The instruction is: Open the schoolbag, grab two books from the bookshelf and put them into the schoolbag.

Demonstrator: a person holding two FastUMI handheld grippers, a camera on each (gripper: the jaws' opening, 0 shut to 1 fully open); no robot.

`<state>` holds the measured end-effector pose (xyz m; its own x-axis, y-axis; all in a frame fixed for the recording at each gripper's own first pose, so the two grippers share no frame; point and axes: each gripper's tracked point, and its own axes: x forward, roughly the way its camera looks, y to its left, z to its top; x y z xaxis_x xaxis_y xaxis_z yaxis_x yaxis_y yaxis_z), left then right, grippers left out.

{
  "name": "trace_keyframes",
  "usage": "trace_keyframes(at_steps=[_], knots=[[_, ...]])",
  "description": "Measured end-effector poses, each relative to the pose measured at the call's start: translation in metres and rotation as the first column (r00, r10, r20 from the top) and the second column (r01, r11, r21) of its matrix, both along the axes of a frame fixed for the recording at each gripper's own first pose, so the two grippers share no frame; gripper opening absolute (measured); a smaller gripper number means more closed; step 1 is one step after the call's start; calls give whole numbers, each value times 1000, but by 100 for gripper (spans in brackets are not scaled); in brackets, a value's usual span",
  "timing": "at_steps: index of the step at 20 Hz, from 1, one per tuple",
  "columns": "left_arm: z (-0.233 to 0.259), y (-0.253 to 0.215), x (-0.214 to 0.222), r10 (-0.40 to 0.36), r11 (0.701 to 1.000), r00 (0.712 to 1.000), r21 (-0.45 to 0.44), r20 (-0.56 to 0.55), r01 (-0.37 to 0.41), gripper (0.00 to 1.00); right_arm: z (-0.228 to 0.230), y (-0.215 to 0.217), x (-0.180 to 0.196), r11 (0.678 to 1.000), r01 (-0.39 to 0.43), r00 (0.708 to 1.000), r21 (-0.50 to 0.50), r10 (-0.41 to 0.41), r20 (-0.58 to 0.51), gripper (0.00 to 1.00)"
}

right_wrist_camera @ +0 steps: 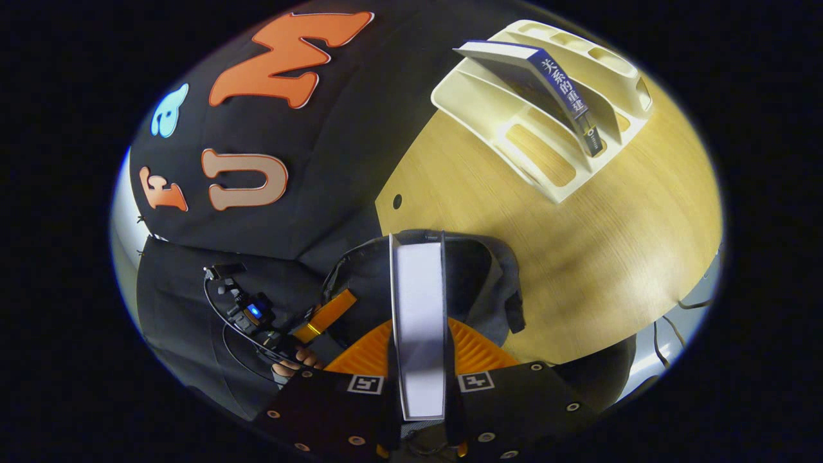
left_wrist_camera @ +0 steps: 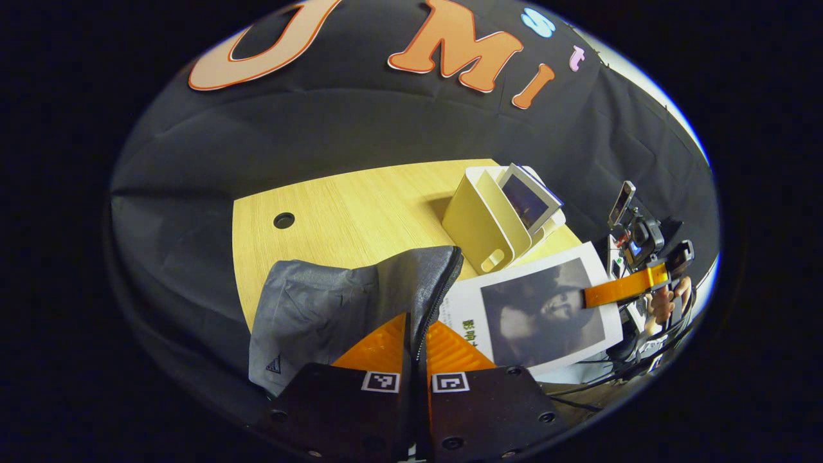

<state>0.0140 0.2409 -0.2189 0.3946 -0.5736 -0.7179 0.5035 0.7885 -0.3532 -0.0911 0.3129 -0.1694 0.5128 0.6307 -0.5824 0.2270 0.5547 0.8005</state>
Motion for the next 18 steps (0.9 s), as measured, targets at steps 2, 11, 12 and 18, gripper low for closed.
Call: trace_keyframes(at_steps=[2,11,12,18], knots=[[-1,2,-2,12,1000,1000,-8,0,-12,4,-10,12,4,1000,1,1000,0,-1,-10,28],[2,-2,-2,37,999,999,-38,10,-36,4,-65,84,36,998,15,1000,68,-14,-27,28],[1,-3,-4,36,999,999,-41,10,-35,5,-69,90,39,998,12,1000,69,-10,-20,28],[1,-6,-7,52,996,999,-68,4,-52,4,-89,112,65,994,73,997,87,-72,-7,28]])
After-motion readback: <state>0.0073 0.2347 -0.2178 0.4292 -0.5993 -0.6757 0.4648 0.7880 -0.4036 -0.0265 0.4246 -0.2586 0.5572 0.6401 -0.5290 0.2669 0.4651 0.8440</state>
